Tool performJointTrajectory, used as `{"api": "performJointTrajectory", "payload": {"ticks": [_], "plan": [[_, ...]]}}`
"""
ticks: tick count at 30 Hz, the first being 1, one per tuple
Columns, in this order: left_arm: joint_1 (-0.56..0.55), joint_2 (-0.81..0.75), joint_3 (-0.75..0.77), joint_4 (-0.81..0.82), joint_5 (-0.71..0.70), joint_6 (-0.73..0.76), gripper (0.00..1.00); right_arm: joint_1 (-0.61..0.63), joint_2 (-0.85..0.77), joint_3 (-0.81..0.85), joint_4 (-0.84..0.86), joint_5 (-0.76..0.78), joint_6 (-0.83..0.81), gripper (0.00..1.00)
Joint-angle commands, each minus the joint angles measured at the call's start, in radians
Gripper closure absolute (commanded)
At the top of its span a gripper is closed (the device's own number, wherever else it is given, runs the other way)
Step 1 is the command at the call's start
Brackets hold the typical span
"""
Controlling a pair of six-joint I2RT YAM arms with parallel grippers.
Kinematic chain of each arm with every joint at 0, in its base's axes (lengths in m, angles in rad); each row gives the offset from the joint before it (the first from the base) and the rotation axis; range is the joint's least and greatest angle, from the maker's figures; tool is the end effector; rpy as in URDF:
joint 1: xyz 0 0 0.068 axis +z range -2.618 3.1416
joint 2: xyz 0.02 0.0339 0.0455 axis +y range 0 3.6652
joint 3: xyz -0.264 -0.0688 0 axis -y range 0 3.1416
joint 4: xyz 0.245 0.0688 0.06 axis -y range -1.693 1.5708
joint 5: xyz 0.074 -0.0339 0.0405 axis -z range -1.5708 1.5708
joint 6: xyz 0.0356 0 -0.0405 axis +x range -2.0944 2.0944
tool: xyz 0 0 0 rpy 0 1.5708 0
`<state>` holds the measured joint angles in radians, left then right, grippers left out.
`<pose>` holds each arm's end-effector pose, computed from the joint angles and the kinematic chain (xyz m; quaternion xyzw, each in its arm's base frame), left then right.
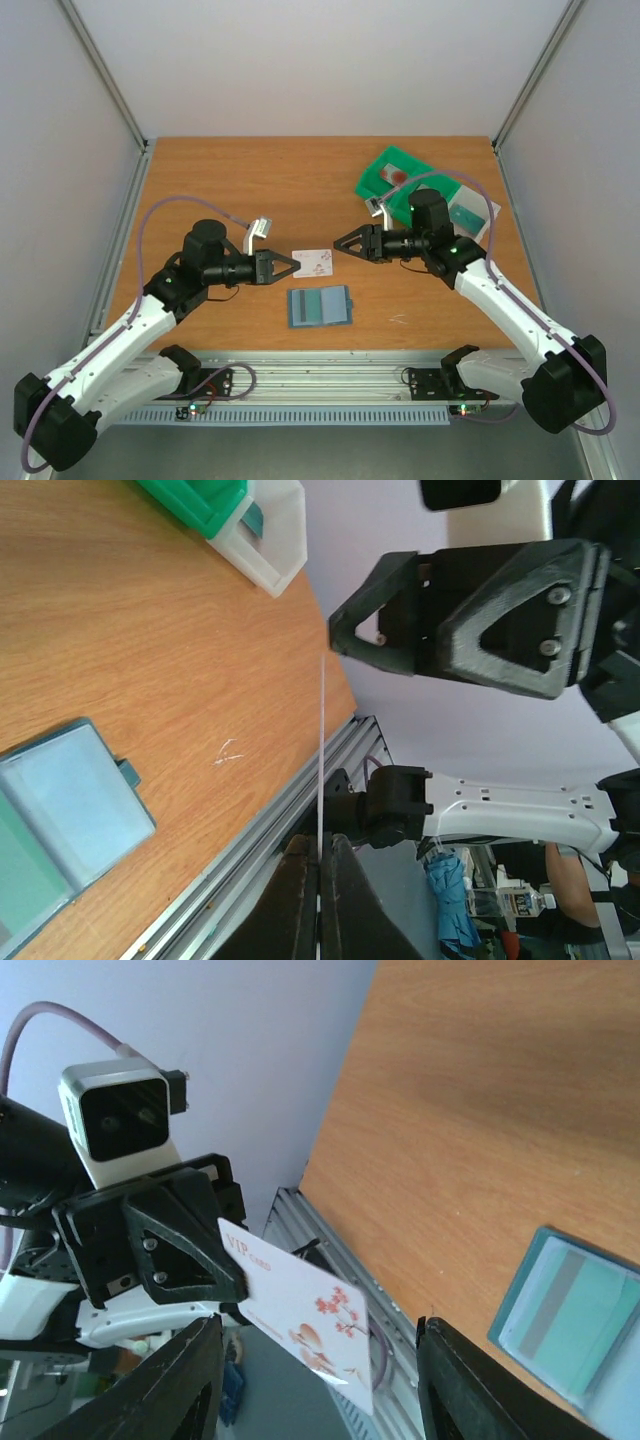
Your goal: Take the credit cards out of the card holder
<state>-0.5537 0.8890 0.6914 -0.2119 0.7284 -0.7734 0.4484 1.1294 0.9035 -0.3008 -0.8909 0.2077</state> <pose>0.1559 -0.1242 0.2892 0.1086 0.7980 -0.5503 0.2204 0.2068 0.1302 0.3073 -0.3072 0.7508 0.4985 0.3057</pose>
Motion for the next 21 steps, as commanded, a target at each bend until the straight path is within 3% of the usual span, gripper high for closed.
{"api": "performJointTrajectory", "payload": {"ticks": [1,6,12,14,16,21], "plan": [[0.001,-0.002,0.013,0.079,0.038,0.008,1.00,-0.004,0.017,-0.052,0.164,-0.093,0.126,0.48],[0.001,-0.020,0.002,0.096,-0.007,0.001,1.00,-0.003,0.005,-0.131,0.361,-0.134,0.228,0.55],[0.001,-0.029,-0.020,0.180,-0.004,-0.069,1.00,0.016,0.007,-0.153,0.379,-0.141,0.232,0.51],[0.001,-0.033,-0.034,0.217,-0.007,-0.085,0.99,0.026,0.008,-0.154,0.379,-0.152,0.235,0.53],[0.002,-0.030,-0.053,0.272,-0.003,-0.117,1.00,0.031,0.003,-0.158,0.382,-0.157,0.237,0.62],[0.000,-0.044,-0.103,0.361,-0.016,-0.180,1.00,0.033,-0.030,-0.175,0.395,-0.150,0.249,0.98]]}}
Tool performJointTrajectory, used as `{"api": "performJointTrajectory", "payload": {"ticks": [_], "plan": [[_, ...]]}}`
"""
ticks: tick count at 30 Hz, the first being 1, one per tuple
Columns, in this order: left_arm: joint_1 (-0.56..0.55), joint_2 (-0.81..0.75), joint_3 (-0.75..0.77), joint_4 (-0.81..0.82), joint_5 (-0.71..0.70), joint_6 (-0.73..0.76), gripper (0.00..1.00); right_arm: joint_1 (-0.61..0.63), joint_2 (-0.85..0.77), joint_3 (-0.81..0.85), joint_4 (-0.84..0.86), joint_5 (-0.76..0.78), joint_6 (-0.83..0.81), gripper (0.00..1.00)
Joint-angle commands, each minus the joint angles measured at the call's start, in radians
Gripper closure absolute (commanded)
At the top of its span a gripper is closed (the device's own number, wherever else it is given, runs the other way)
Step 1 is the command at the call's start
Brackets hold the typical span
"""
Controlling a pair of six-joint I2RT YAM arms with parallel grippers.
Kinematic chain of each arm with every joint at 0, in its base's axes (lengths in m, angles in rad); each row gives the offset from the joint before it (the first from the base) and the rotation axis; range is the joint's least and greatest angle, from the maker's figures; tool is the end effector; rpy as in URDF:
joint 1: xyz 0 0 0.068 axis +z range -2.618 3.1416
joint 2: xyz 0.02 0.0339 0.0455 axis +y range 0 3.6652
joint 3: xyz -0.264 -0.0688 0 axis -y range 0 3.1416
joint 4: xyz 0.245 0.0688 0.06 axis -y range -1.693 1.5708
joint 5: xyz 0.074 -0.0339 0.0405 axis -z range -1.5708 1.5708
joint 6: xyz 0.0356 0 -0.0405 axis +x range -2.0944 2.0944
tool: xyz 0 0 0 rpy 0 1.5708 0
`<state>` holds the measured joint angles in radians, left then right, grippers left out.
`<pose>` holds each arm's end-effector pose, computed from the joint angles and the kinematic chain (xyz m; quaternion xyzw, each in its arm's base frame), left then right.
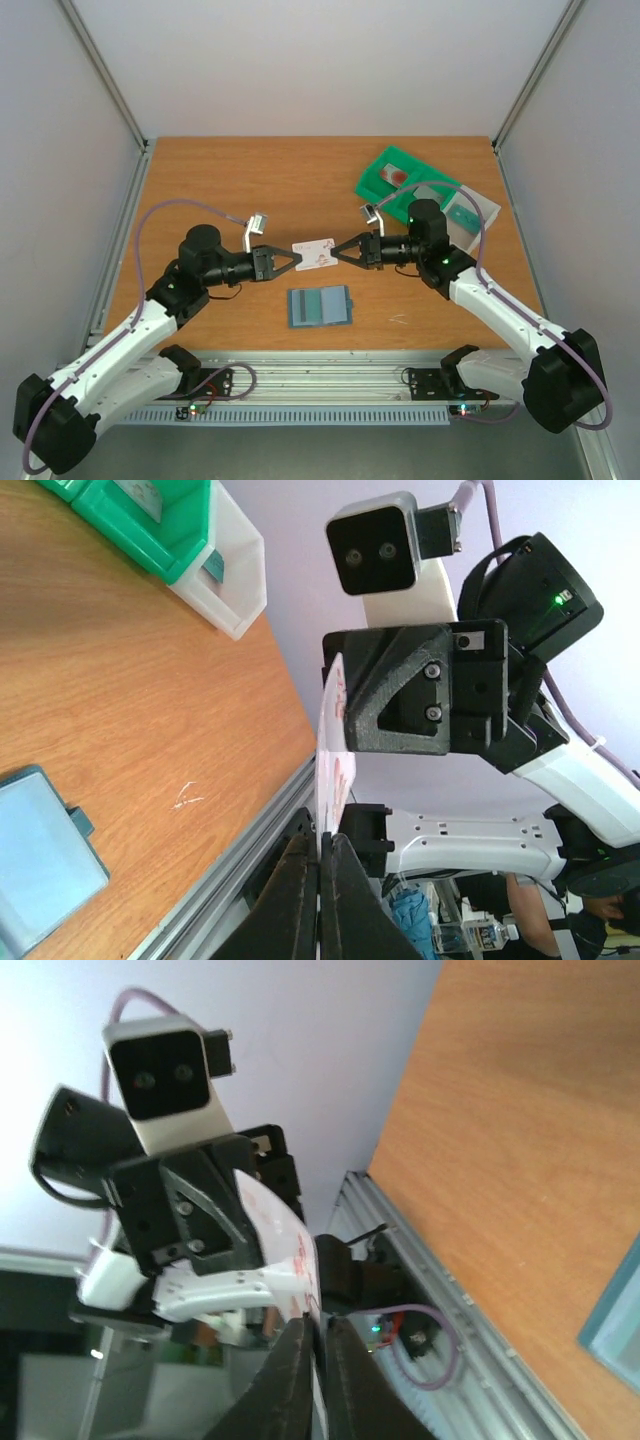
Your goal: Take the credit cards out of the card holder
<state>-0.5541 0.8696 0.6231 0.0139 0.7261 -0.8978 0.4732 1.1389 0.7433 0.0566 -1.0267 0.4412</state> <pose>0.1575 -0.1252 0.2904 0.0916 0.7601 -0.5933 0.2487 0.2050 0.1392 0.2835 -0.2950 0.7064 0.5818 0.2746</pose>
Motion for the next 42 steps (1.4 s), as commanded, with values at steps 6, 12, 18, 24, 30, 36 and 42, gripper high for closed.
{"api": "performJointTrajectory", "payload": {"ticks": [6,12,18,24,30,36,42], "plan": [[0.000,-0.026,-0.045,0.069,-0.046,0.001,0.60,0.008,-0.095,-0.059,0.072,0.049,0.035,0.99],[0.000,-0.040,-0.016,-0.082,-0.146,0.085,0.21,0.008,-0.103,-0.025,-0.014,0.197,-0.048,0.99],[0.000,-0.017,0.088,-0.295,-0.259,0.230,0.01,0.006,-0.028,0.096,-0.188,0.347,-0.163,0.99],[0.000,-0.005,0.130,-0.420,-0.291,0.345,0.01,-0.009,0.056,0.195,-0.283,0.493,-0.257,0.99],[0.000,-0.010,0.125,-0.457,-0.289,0.384,0.01,-0.077,0.161,0.295,-0.347,0.599,-0.328,0.99],[0.000,0.008,0.104,-0.496,-0.341,0.389,0.01,-0.188,0.264,0.395,-0.419,0.629,-0.318,0.99],[0.002,0.000,0.114,-0.521,-0.378,0.414,0.01,-0.271,0.304,0.465,-0.476,0.717,-0.326,0.99]]}}
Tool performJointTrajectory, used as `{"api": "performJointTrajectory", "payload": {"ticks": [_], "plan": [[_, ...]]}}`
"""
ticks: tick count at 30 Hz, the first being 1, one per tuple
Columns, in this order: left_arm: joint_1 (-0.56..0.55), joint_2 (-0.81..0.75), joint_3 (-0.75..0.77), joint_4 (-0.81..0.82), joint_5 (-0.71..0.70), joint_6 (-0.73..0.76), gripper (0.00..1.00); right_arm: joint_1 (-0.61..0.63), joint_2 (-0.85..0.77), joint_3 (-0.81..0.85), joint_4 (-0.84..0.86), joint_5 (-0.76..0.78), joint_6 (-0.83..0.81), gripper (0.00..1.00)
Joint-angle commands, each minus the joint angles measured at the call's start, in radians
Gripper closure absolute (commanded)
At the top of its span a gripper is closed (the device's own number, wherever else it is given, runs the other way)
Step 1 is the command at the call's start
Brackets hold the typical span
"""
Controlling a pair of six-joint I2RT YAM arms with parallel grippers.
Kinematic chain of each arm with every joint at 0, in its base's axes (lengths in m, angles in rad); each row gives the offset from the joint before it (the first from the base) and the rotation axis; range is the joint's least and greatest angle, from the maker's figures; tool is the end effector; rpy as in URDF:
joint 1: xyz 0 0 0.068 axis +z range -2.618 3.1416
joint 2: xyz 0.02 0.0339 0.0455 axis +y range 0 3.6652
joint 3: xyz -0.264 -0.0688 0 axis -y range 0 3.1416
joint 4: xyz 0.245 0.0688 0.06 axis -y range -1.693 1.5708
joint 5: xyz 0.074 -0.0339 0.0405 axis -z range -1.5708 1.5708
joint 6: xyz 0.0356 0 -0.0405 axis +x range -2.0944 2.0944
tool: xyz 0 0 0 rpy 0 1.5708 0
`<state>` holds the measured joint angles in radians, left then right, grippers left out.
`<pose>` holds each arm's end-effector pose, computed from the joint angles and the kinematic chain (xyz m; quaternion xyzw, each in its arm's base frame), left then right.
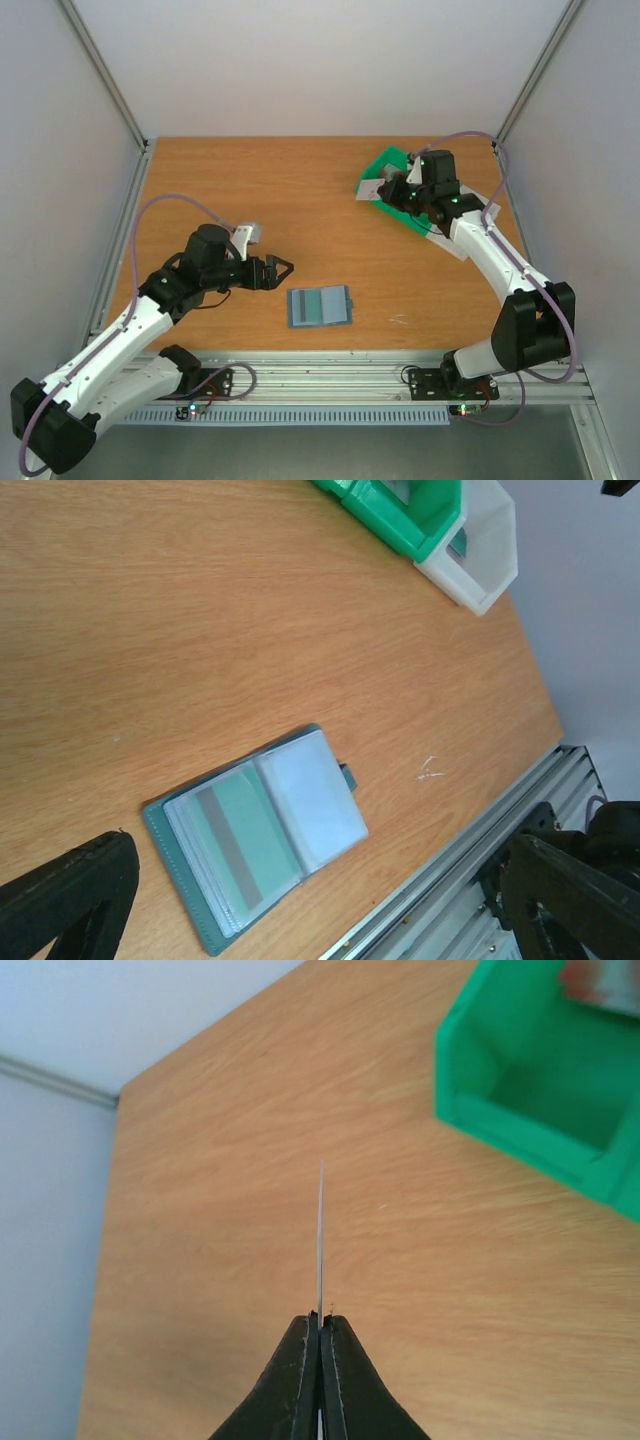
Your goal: Take the credit cards out of the card holder
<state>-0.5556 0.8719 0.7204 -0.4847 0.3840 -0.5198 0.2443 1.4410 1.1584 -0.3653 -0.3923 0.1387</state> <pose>0.1522 -0.1102 0.2744 0.1016 0.8747 -0.3728 0.2925 0.3102 0.0914 0.3001 -0.1330 0.8724 0.2544 0.3955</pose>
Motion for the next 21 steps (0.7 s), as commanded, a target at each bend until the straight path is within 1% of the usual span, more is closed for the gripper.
{"api": "performJointTrajectory", "payload": {"ticks": [1,5,8,11,14,19,21], "plan": [[0.003,0.001,0.023,-0.036,-0.037,0.035,0.01,-0.047,-0.002,0.052,-0.059,0.098,-0.028,0.99],[0.003,-0.040,0.029,-0.087,-0.142,0.022,0.01,-0.056,-0.027,0.037,-0.093,0.127,-0.051,0.99],[0.003,-0.066,0.013,-0.089,-0.155,0.002,0.01,-0.062,-0.053,0.022,-0.115,0.108,-0.047,0.99],[0.003,-0.077,-0.054,-0.058,-0.215,-0.070,0.01,-0.067,-0.066,0.003,-0.129,0.128,-0.063,0.99],[0.003,-0.099,-0.118,-0.024,-0.320,-0.086,0.01,-0.089,-0.061,-0.002,-0.137,0.155,-0.085,0.99],[0.003,-0.143,-0.118,0.001,-0.303,-0.061,0.01,-0.138,-0.021,0.021,-0.120,0.172,-0.085,0.99],[0.003,-0.148,-0.087,-0.037,-0.322,-0.023,0.01,-0.154,0.018,0.050,-0.108,0.177,-0.055,0.99]]}}
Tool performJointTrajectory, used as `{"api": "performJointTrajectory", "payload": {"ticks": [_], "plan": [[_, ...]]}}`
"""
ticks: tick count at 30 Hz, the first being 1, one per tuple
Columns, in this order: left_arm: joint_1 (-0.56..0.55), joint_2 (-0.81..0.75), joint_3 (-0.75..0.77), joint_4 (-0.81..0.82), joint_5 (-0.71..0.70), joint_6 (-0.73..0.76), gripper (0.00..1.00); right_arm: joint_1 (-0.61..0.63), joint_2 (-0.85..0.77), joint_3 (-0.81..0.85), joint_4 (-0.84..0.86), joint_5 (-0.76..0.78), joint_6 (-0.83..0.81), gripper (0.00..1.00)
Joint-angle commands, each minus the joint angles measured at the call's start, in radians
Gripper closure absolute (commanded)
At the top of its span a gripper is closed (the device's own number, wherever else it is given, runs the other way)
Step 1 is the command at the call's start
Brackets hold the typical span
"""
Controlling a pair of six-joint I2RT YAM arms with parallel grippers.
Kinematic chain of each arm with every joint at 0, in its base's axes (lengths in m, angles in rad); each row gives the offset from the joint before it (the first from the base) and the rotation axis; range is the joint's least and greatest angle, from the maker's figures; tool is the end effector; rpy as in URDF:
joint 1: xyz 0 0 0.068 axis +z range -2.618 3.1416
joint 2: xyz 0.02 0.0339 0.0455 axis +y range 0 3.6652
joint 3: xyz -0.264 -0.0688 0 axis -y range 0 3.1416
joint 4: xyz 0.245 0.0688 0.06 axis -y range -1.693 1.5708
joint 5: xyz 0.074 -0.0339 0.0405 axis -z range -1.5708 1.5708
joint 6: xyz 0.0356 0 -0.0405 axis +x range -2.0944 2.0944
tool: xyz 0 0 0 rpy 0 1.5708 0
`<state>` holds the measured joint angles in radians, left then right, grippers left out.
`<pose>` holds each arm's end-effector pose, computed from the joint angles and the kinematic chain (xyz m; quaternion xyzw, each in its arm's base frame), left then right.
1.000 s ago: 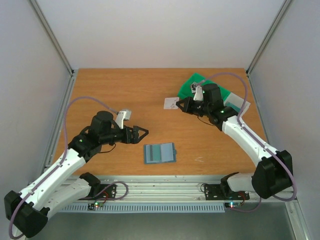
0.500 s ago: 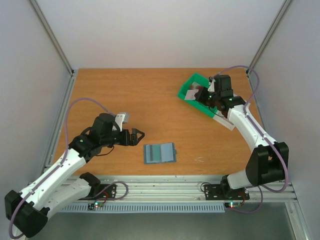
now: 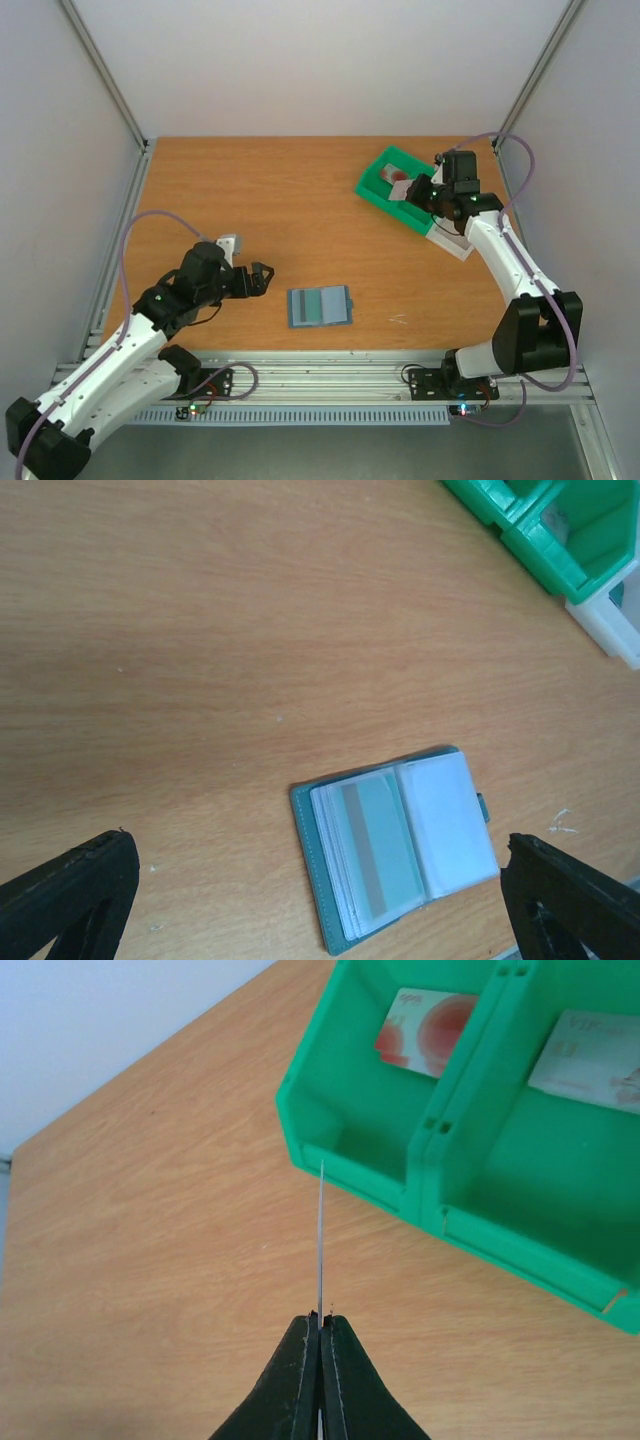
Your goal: Take the credit cards out of the card holder
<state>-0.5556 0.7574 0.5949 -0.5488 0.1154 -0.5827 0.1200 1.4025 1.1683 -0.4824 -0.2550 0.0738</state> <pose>0.1359 -0.0892 0.2431 0.0117 0.9078 -0.2683 0.3221 0.3065 0.0460 0.3040 -0.0735 0.9013 0.1549 0.3977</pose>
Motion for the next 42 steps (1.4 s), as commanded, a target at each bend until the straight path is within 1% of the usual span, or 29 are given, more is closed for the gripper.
{"api": "performJointTrajectory", "payload": {"ticks": [1,3,5,10,15,19,22,30,35,38,39,40,42], "plan": [[0.003,-0.035,0.063,-0.006,-0.078,0.051,0.01,-0.031,0.081,0.059,0.022,0.031,0.024,0.99],[0.003,-0.037,0.109,-0.079,-0.126,0.069,0.01,-0.032,0.137,0.105,0.024,0.025,0.045,0.99],[0.003,-0.052,0.131,-0.115,-0.175,0.076,0.01,-0.033,0.205,0.164,0.010,0.045,0.055,0.99],[0.003,-0.095,0.124,-0.131,-0.177,0.056,0.01,-0.034,0.270,0.251,-0.025,0.174,0.004,0.99],[0.003,-0.144,0.078,-0.091,-0.131,0.035,0.01,-0.046,0.273,0.302,-0.051,0.226,-0.019,0.99],[0.003,-0.151,0.062,-0.078,-0.157,0.016,0.01,-0.064,0.292,0.339,-0.066,0.235,-0.056,0.99],[0.003,-0.145,0.045,-0.047,-0.175,0.025,0.00,-0.082,0.332,0.390,-0.132,0.252,-0.114,0.99],[0.003,-0.091,0.075,0.009,-0.221,0.057,0.01,-0.101,0.370,0.401,-0.179,0.387,-0.155,0.99],[0.003,-0.054,0.129,-0.023,-0.265,0.102,0.01,-0.106,0.419,0.392,-0.169,0.346,-0.158,0.99],[0.003,-0.050,0.121,-0.016,-0.239,0.097,0.01,-0.139,0.439,0.362,-0.119,0.273,-0.178,0.99],[0.004,-0.051,0.111,-0.008,-0.228,0.093,0.01,-0.147,0.442,0.345,-0.095,0.267,-0.175,0.99],[0.005,-0.053,0.102,0.000,-0.218,0.086,0.01,-0.163,0.451,0.334,-0.077,0.222,-0.168,0.99],[0.005,-0.054,0.086,0.008,-0.195,0.066,0.01,-0.184,0.477,0.327,-0.051,0.182,-0.157,0.99]]}}
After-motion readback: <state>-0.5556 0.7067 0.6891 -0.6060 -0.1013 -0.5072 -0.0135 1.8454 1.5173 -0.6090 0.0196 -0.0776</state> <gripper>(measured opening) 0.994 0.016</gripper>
